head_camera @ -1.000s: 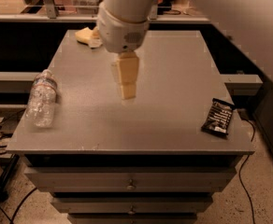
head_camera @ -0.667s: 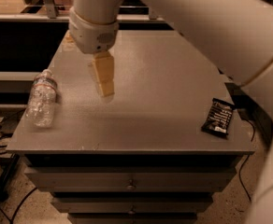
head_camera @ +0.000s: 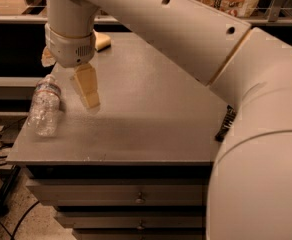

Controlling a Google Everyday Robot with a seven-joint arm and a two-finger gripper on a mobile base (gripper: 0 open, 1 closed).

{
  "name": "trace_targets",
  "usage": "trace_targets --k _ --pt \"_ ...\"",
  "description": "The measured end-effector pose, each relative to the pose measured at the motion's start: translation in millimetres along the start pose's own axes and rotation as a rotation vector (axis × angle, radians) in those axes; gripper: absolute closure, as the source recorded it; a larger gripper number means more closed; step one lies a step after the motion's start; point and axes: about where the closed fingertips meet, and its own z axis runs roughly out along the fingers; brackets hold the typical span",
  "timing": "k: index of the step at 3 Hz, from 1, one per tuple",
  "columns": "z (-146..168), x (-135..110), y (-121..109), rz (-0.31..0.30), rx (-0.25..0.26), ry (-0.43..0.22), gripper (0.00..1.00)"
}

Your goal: Pick water bottle

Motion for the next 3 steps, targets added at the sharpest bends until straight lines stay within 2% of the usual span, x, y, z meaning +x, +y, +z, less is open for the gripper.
trace_targets --k 1,2,3 --pt "21 -12 -15 -0.04 -0.015 -0.006 0.0" --pt "32 -18 -24 -0.053 -0.018 -0.005 0.0" --pt "45 -16 -33 -0.039 -0.005 0.003 0.0"
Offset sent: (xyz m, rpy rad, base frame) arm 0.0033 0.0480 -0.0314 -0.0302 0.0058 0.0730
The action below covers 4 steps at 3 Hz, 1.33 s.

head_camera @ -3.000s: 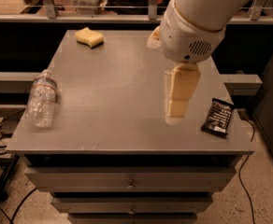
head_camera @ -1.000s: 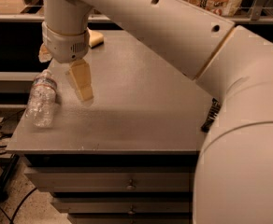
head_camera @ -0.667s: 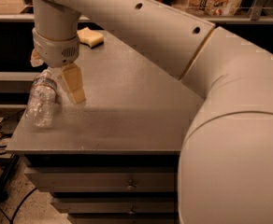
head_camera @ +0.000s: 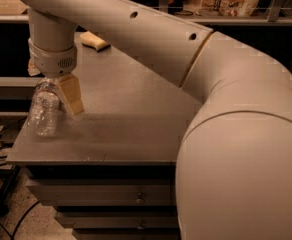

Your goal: Pick water bottle

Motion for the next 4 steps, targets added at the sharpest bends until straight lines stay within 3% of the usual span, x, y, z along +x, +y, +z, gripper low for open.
trace_targets --k 2,4 --pt "27 6 -13 0.032 -0.007 0.014 0.0" --pt "39 11 -12 0.052 -0.025 -0.001 0.41"
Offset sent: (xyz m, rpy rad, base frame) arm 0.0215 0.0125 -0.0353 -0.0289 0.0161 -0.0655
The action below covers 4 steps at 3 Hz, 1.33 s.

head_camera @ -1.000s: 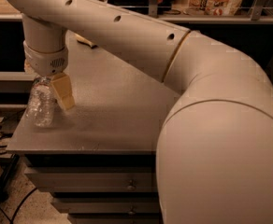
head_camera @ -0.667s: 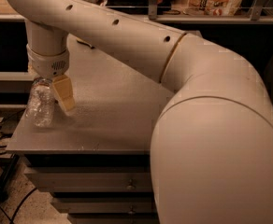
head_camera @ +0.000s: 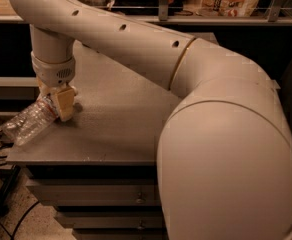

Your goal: Pick water bottle

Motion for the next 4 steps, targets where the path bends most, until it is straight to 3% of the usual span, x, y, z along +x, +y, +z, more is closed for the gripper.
trace_targets --k 2,3,4 --pt "-12 8 6 0.07 0.01 -0.053 0.88" --pt "-72 19 14 0.13 0.109 -0.111 1.0" --pt "-160 45 29 0.193 0.258 -0.094 1.0"
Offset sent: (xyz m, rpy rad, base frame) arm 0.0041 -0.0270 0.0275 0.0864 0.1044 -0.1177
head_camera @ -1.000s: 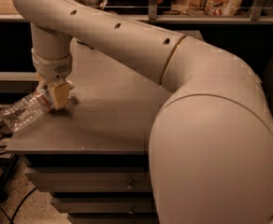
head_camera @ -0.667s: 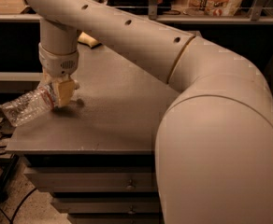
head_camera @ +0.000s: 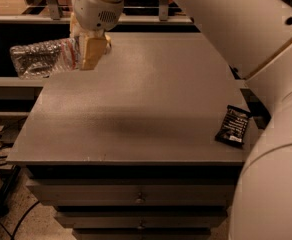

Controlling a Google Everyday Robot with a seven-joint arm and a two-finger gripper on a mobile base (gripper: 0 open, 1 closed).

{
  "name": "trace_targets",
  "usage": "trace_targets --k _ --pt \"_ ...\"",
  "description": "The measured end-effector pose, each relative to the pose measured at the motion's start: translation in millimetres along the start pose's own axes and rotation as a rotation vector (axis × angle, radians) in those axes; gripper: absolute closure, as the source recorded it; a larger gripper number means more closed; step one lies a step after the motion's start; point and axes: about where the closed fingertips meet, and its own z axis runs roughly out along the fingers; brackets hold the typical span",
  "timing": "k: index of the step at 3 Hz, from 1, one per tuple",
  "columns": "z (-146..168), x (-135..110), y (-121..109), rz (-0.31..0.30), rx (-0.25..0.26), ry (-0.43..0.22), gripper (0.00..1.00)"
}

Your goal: Pick water bottle

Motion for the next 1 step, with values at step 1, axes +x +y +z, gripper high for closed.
trace_targets --k 1 --pt "0.0 0.0 0.0 0.0 0.0 0.0 1.0"
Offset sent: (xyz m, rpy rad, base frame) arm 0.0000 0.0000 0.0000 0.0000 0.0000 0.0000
